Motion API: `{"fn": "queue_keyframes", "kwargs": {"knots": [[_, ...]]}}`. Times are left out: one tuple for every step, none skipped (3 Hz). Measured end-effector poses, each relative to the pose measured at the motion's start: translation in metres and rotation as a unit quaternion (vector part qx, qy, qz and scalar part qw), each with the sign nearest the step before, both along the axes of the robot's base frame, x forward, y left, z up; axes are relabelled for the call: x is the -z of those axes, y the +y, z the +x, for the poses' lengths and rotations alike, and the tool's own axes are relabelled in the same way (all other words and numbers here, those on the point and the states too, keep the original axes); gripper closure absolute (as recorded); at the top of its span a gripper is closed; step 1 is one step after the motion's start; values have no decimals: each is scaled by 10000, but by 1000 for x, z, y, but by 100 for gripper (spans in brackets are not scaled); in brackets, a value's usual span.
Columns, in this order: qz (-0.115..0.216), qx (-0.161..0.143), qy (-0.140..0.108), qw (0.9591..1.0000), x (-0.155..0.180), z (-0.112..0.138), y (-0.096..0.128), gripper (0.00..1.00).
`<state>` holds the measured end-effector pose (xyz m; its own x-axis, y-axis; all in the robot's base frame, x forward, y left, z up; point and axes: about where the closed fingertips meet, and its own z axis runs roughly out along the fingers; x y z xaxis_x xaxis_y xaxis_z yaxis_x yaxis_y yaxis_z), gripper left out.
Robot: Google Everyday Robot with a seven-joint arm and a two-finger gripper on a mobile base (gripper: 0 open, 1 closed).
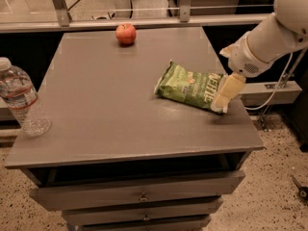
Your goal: Move green jalapeno chip bag near apple
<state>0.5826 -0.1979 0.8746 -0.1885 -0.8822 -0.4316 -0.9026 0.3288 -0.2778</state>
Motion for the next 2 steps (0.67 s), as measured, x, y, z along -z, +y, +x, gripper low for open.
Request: {"fn": "queue_keyframes", "kwargs": {"knots": [[313, 39, 190, 9993, 18, 14, 10, 15], [586, 82, 426, 9973, 28, 20, 17, 39]]}}
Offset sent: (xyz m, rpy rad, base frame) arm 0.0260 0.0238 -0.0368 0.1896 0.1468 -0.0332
